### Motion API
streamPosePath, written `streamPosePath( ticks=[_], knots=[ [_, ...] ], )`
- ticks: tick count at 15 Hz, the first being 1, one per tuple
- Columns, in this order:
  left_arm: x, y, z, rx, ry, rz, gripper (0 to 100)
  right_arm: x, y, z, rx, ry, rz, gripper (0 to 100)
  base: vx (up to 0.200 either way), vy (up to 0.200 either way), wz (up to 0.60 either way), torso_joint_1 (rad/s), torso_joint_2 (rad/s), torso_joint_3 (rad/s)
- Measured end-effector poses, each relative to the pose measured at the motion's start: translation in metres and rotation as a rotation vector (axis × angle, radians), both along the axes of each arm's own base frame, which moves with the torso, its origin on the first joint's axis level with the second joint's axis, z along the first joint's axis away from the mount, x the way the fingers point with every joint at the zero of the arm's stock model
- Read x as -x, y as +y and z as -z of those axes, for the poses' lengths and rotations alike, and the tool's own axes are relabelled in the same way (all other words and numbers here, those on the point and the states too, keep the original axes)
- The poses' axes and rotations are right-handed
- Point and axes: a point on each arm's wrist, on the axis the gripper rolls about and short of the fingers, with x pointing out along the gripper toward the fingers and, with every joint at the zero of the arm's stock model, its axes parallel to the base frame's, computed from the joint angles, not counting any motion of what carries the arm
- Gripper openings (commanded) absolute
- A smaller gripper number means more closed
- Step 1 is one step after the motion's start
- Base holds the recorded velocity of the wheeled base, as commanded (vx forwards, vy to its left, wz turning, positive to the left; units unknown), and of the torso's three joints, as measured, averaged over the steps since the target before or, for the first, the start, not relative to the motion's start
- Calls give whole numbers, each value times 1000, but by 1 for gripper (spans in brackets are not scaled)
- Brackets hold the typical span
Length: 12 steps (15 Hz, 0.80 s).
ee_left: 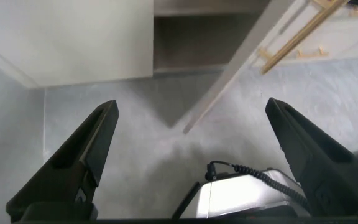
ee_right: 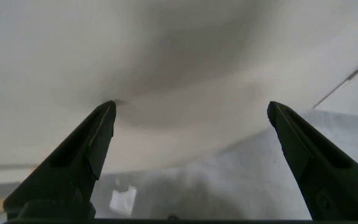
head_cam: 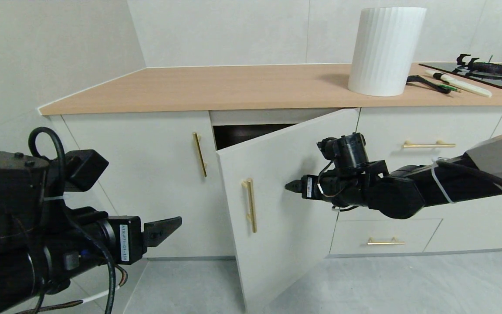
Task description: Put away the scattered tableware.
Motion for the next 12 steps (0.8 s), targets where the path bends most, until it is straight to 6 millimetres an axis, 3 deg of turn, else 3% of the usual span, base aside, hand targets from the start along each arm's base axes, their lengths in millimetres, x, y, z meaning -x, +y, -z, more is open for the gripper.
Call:
streamPosePath(
  ticks=[6,12],
  knots=[
    [0,0,-1,4,-3,-1,100,8,24,-7,-133,36,12,100,0,0,0,0,0,0],
    [0,0,-1,4,-3,-2,100,0,44,-14,-282,69,56,100,0,0,0,0,0,0]
  ],
)
